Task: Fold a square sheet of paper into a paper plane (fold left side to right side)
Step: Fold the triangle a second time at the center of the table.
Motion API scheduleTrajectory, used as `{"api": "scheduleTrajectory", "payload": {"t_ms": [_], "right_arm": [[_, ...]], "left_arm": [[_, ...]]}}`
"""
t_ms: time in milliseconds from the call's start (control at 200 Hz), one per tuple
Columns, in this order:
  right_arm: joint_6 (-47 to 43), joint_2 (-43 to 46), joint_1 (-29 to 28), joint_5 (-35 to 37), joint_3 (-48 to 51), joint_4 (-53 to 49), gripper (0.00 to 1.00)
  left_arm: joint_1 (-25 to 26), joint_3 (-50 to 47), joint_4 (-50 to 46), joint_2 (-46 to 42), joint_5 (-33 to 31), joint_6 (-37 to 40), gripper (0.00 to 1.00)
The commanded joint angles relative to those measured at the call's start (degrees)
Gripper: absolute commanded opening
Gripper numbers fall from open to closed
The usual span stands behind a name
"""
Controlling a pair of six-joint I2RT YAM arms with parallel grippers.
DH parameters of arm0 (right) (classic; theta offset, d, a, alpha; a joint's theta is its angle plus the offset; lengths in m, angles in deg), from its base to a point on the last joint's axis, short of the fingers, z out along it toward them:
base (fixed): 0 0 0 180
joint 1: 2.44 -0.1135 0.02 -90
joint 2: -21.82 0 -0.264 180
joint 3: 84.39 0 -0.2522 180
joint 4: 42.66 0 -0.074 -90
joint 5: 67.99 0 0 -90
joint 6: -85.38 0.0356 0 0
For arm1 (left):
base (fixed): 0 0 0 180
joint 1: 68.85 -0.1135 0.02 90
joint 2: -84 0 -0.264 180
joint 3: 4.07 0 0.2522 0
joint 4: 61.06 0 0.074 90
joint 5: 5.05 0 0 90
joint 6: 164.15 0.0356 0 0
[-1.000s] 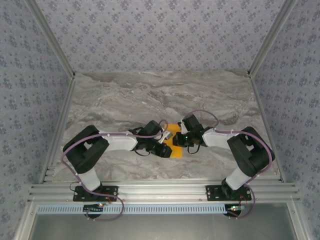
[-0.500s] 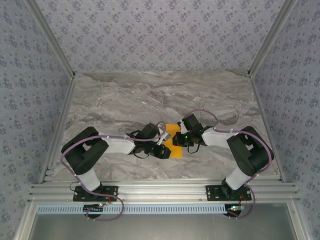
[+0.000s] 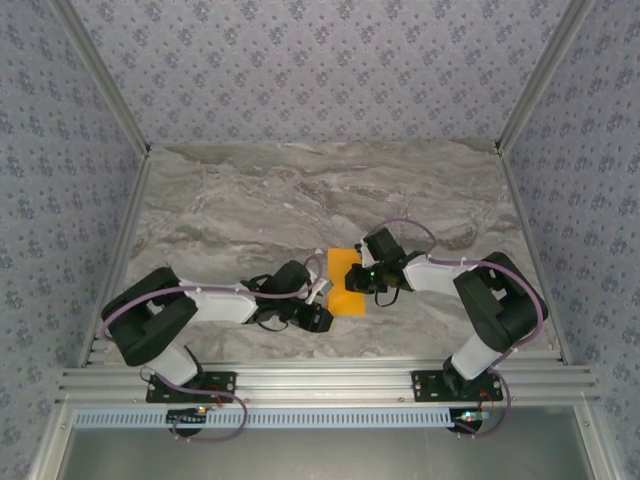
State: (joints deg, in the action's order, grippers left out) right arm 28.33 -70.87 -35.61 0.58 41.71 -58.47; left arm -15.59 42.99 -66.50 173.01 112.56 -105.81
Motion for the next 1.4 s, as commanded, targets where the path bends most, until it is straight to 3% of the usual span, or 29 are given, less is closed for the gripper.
{"api": "scheduleTrajectory", "payload": {"t_ms": [0,135,325,530,1084,1394], "right_arm": [[-1.1,-2.0,-0.4,2.8,0.0,-5.0,0.10],[-1.1,-2.1,-0.5,2.8,-0.2,-5.0,0.10],[-1.1,-2.1,-0.7,2.8,-0.3,-5.1,0.10],[-1.1,-1.7,-0.7,2.6,-0.4,-5.3,0.10],[-1.7,10.3,-1.6,-2.2,1.2,-3.4,0.07],[1.4,7.7,-6.1,-1.2,3.3,-1.3,0.06]], "left_arm": [[-1.0,0.6,-3.2,-6.0,-0.2,-0.6,0.29],[-2.8,2.9,-3.6,-7.2,-0.1,0.4,0.32],[-2.7,8.1,-2.9,1.7,2.9,1.7,0.32],[-2.6,10.0,-3.1,7.1,0.2,2.4,0.31],[-0.4,5.3,-3.5,9.7,-5.7,0.2,0.22],[0.1,5.8,-4.9,10.1,-7.0,0.4,0.21]]}}
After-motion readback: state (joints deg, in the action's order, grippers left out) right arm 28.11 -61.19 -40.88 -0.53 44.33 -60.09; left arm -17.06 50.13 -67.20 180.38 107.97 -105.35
